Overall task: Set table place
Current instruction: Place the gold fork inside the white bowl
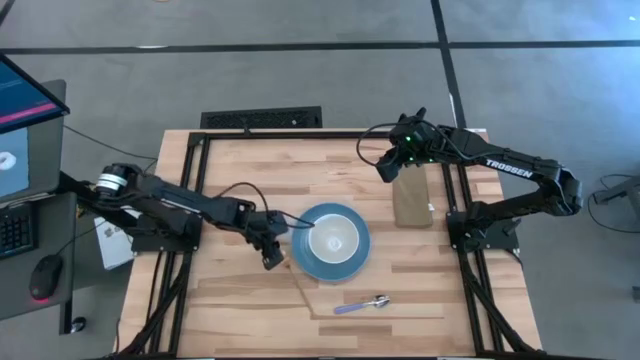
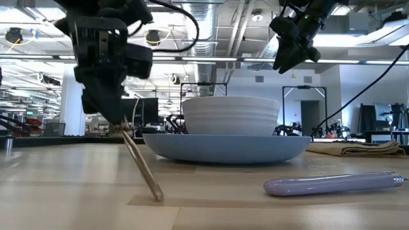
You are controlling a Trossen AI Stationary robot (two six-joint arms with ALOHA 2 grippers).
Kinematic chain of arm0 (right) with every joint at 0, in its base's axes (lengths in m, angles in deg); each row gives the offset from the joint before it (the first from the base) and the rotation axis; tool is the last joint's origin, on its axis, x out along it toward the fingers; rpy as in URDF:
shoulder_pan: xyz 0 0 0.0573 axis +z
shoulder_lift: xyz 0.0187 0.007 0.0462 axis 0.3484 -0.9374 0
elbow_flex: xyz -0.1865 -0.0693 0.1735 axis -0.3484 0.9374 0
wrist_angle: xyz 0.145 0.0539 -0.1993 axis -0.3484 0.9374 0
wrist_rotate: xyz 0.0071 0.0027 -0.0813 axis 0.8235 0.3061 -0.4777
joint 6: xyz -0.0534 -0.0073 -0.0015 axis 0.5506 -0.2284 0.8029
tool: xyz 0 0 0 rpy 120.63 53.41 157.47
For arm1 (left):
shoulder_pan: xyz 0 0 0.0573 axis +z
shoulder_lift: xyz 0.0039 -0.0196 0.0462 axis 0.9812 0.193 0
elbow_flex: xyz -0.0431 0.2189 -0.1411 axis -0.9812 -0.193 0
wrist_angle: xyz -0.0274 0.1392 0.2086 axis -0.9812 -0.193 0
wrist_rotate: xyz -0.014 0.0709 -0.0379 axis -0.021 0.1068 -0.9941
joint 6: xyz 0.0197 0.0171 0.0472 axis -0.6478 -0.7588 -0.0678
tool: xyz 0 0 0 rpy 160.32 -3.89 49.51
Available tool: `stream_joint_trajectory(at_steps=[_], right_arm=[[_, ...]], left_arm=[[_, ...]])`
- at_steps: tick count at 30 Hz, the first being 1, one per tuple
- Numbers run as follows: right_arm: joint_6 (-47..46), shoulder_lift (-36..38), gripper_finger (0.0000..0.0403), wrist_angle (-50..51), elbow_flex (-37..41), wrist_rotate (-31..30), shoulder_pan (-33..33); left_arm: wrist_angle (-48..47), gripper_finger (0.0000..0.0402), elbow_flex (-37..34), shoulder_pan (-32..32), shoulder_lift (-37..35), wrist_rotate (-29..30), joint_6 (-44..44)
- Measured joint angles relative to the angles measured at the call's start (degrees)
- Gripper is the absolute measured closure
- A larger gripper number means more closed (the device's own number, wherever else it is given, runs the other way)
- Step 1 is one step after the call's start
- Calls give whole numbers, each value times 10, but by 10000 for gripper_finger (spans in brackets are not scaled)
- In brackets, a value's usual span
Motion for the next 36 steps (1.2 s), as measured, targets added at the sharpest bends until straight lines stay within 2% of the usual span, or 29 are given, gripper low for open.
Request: stream_joint_trajectory(at_steps=[10, 15, 20, 23, 26, 32, 36], right_arm=[[-14, 0, 232, 0, 0, 13, 0], [-25, 0, 232, -4, 0, 56, 0], [-36, 0, 232, -19, 0, 85, 0], [-62, 0, 232, -39, 0, 97, 0], [-95, 0, 232, -73, 0, 127, 0], [-113, 0, 232, -144, 0, 275, -1], [-137, 0, 232, -171, 0, 330, 3]], left_arm=[[-87, 399, -1, 66, -164, 32, -8], [-87, 399, -1, 107, -244, 12, -8], [-84, 400, -1, 131, -283, -27, -6], [-79, 400, 10, 151, -288, -37, -8], [-77, 401, 36, 177, -279, -36, -47], [-79, 401, 122, 238, -218, -63, -124], [-110, 401, 199, 277, -150, -106, -175]])
